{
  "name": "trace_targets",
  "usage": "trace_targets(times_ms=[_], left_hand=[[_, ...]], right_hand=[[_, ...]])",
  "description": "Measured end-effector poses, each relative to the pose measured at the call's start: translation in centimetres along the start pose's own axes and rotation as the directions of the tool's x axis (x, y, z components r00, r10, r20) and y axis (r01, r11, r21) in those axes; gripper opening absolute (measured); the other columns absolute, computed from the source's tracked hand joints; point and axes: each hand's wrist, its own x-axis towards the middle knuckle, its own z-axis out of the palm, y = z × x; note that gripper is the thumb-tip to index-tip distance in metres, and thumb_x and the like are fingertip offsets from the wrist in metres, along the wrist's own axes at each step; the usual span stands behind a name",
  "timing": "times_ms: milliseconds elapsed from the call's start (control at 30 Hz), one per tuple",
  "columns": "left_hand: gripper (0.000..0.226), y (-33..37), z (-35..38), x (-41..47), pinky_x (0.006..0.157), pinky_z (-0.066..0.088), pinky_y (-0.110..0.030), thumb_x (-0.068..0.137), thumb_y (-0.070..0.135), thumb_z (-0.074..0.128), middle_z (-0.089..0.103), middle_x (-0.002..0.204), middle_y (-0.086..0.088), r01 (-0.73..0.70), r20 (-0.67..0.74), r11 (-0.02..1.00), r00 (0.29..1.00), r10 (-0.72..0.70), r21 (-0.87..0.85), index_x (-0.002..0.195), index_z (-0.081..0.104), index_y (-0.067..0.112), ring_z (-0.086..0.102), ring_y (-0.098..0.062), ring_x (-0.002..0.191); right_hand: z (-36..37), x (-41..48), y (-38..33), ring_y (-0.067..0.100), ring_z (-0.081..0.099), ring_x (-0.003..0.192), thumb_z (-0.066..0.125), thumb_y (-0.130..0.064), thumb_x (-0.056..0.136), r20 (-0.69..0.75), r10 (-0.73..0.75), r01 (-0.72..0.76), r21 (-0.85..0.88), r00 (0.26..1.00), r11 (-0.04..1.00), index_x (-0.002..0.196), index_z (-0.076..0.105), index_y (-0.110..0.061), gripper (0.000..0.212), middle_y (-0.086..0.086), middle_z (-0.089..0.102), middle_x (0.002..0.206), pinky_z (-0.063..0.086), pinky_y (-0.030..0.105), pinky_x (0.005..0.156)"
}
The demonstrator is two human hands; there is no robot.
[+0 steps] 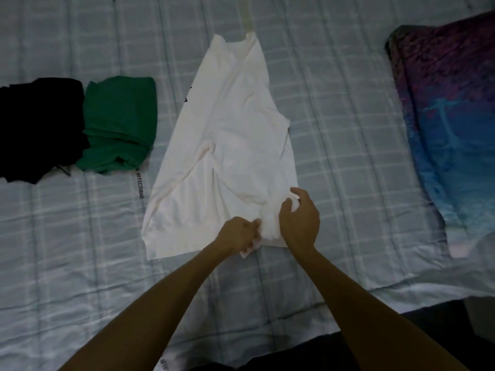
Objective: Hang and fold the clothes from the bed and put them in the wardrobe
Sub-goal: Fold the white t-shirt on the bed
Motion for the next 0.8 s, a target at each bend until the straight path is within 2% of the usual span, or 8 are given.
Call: trace_targets(times_ms=[100, 167, 233, 300, 400, 500, 700, 800], left_hand=[[0.057, -2.2, -1.6, 0.0, 0.063, 0.045, -0.023, 0.098, 0.041, 0.039, 0.068, 0.068, -0.008, 0.006, -0.317, 0.998, 0.948, 0.016, 0.067, 0.068, 0.07, 0.003, 0.06, -0.017, 0.057], [0.047, -4.2, -2.8, 0.0, 0.065, 0.045, -0.03, 0.096, 0.035, 0.044, 0.066, 0.071, -0.012, 0.004, -0.584, 0.995, 0.81, 0.058, 0.104, 0.072, 0.066, 0.002, 0.061, -0.024, 0.065], [0.029, -6.2, -4.4, -0.2, 0.077, 0.047, -0.04, 0.092, 0.03, 0.05, 0.064, 0.091, -0.018, 0.077, -0.76, 0.981, 0.644, 0.086, 0.176, 0.093, 0.065, 0.005, 0.06, -0.034, 0.086], [0.047, -8.7, -6.2, -0.3, 0.094, 0.038, -0.05, 0.086, 0.032, 0.058, 0.05, 0.124, -0.023, 0.218, -0.811, 0.972, 0.581, -0.059, 0.085, 0.125, 0.051, 0.007, 0.046, -0.039, 0.115], [0.081, -12.9, -9.3, -0.1, 0.103, 0.031, -0.056, 0.08, 0.033, 0.069, 0.033, 0.142, -0.022, 0.37, -0.686, 0.923, 0.644, -0.338, -0.106, 0.143, 0.023, 0.013, 0.033, -0.041, 0.129], [0.068, -14.5, -10.9, 0.2, 0.097, 0.042, -0.05, 0.081, 0.025, 0.069, 0.049, 0.129, -0.026, 0.337, -0.54, 0.933, 0.766, -0.35, -0.127, 0.136, 0.032, 0.006, 0.048, -0.042, 0.115], [0.038, -2.6, -7.1, -1.5, 0.085, 0.038, -0.022, 0.091, 0.011, 0.051, 0.059, 0.125, -0.015, -0.132, -0.506, 0.991, 0.853, 0.13, 0.031, 0.128, 0.052, 0.005, 0.056, -0.029, 0.111], [0.047, 5.5, -1.6, -1.9, 0.094, 0.04, -0.025, 0.093, 0.02, 0.048, 0.053, 0.135, -0.012, -0.308, -0.233, 0.926, 0.905, 0.355, 0.216, 0.139, 0.041, 0.01, 0.052, -0.027, 0.117]], right_hand=[[-0.3, 0.2, 2.6, 0.028, 0.055, 0.111, 0.056, -0.018, 0.082, 0.133, 0.232, -0.194, -0.25, 0.964, 0.949, 0.122, 0.059, -0.017, 0.041, 0.011, 0.057, 0.122, 0.045, 0.038, 0.094], [-0.7, -0.3, 3.8, 0.028, 0.054, 0.11, 0.056, -0.014, 0.078, 0.119, 0.293, -0.248, -0.295, 0.949, 0.923, 0.118, 0.062, -0.016, 0.04, 0.011, 0.053, 0.123, 0.045, 0.04, 0.094], [-0.8, -0.9, 4.6, 0.026, 0.053, 0.111, 0.057, -0.011, 0.079, 0.081, 0.199, -0.172, -0.26, 0.977, 0.95, 0.113, 0.063, -0.013, 0.034, 0.009, 0.052, 0.124, 0.042, 0.037, 0.095], [-0.2, -1.5, 5.3, 0.025, 0.053, 0.112, 0.059, -0.01, 0.08, 0.121, 0.015, 0.015, -0.238, 0.992, 0.971, 0.111, 0.063, -0.011, 0.031, 0.009, 0.056, 0.123, 0.039, 0.036, 0.098], [1.4, -2.3, 5.7, 0.027, 0.053, 0.116, 0.053, -0.025, 0.079, 0.272, -0.103, 0.165, -0.216, 0.957, 0.962, 0.113, 0.065, -0.009, 0.039, 0.01, 0.062, 0.12, 0.037, 0.038, 0.103], [2.6, -2.5, 5.2, 0.029, 0.048, 0.123, 0.046, -0.033, 0.078, 0.339, -0.085, 0.203, -0.331, 0.937, 0.921, 0.116, 0.065, -0.013, 0.047, 0.009, 0.059, 0.126, 0.035, 0.045, 0.105], [1.5, -1.8, 5.5, 0.019, 0.049, 0.124, 0.056, -0.019, 0.088, 0.379, -0.03, 0.148, -0.285, 0.925, 0.947, 0.118, 0.063, -0.016, 0.031, 0.003, 0.057, 0.13, 0.032, 0.034, 0.108], [-0.3, -1.6, 4.8, 0.023, 0.057, 0.113, 0.048, -0.009, 0.092, 0.2, 0.032, -0.01, -0.109, 0.979, 0.994, 0.117, 0.063, -0.009, 0.029, 0.006, 0.063, 0.121, 0.039, 0.028, 0.098]])
